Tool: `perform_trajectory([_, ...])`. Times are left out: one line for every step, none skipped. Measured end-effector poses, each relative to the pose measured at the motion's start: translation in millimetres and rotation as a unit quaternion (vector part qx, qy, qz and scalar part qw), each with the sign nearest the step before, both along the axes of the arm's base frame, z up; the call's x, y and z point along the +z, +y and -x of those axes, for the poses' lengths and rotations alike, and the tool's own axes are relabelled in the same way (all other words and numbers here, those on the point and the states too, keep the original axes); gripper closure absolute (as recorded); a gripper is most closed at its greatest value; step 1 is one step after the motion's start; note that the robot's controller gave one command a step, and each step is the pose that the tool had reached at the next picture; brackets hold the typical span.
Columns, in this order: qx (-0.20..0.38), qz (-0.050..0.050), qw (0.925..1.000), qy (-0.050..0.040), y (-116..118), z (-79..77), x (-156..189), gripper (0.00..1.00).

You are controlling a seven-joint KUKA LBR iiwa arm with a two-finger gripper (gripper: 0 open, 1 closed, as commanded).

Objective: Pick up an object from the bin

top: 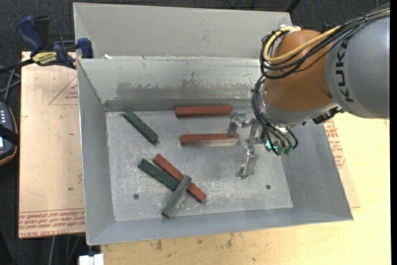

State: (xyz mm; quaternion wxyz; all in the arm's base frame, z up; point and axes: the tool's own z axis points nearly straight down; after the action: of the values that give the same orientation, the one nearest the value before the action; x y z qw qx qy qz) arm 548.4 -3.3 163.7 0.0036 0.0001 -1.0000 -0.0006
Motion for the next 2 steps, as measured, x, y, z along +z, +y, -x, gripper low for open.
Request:
perform_trajectory([0.000,0.000,1.0000,-0.0039,0,-1.8,4,0.00])
perform_trajectory([-0.023,0.000,0.9997,-0.0082,21,-45.5,-67,0.00])
